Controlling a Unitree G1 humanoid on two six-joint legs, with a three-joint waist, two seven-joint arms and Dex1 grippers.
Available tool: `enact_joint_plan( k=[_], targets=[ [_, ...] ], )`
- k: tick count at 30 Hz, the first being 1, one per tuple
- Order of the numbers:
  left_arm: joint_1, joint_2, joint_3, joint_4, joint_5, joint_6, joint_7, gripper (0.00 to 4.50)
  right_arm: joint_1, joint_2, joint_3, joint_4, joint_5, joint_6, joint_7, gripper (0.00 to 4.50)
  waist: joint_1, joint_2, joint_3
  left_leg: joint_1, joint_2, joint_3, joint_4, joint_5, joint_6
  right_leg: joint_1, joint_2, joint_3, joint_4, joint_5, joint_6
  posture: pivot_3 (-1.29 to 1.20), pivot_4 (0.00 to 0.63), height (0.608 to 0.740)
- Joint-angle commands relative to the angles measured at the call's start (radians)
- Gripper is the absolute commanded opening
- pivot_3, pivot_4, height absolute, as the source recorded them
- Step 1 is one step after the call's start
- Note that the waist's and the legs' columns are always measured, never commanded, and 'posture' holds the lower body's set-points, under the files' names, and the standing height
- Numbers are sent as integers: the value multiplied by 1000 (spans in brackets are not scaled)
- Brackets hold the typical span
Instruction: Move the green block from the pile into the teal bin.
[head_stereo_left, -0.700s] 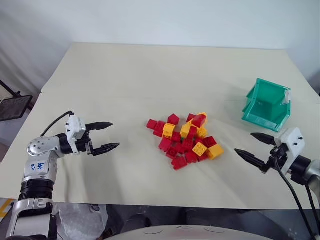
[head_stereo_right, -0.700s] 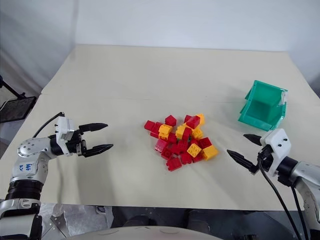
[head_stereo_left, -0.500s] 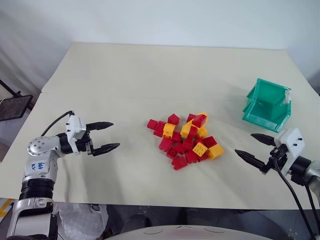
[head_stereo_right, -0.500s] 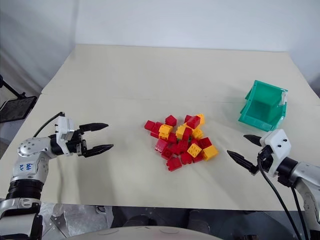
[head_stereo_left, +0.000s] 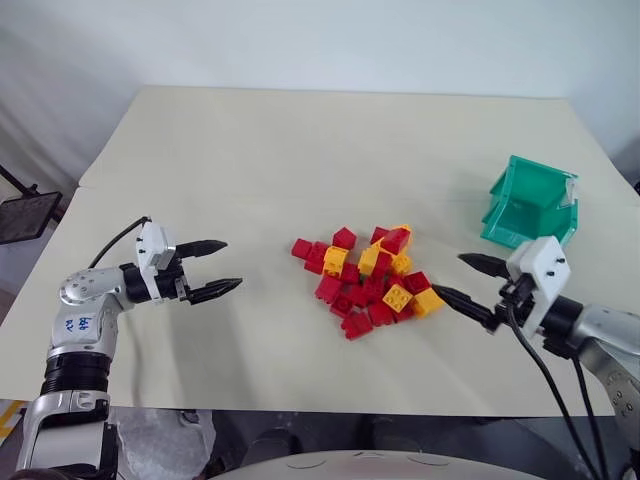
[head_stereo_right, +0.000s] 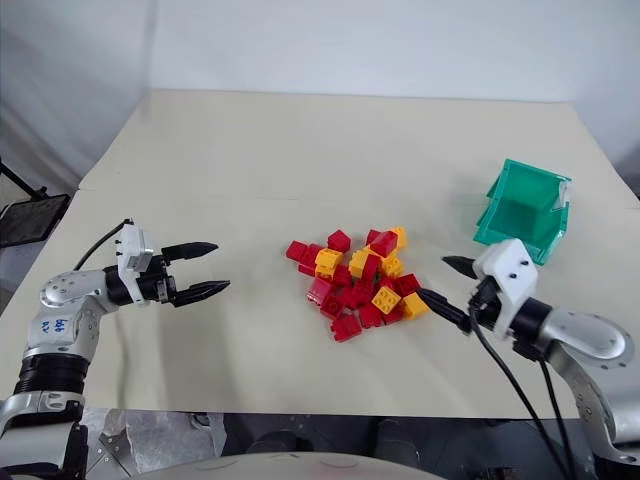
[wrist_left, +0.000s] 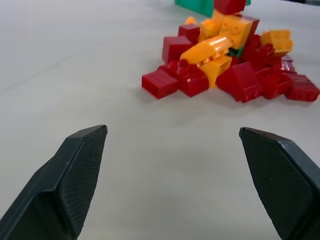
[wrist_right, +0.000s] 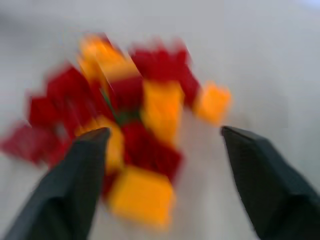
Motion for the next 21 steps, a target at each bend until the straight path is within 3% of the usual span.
enact_joint_plan(
  k=[1,7,14,21],
  targets=[
    [-29,-39,20,3,-49,-89,-67,4500,-133,80,124,-67,82,163,-122,2138,-1,0,0,0,0,0,0,0,0,0,0,0,0,0,0,0,150,740],
    [-57,-75,26,23,-120,-81,-194,4500,-295,206,316,-27,87,319,-213,91,-2,0,0,-2,0,0,1,0,-1,-2,1,-1,1,0,0,0,150,740],
    [-76,-94,14,29,-123,-66,-228,4500,-391,328,490,122,-43,269,-247,36,-5,0,0,-2,0,1,1,0,0,-2,1,-1,1,0,0,0,150,740],
    [-60,-111,14,3,-117,-64,-209,4500,-407,338,506,250,-179,172,-251,36,-13,0,0,-2,0,1,1,0,0,-2,1,-1,1,0,0,0,150,740]
  ],
)
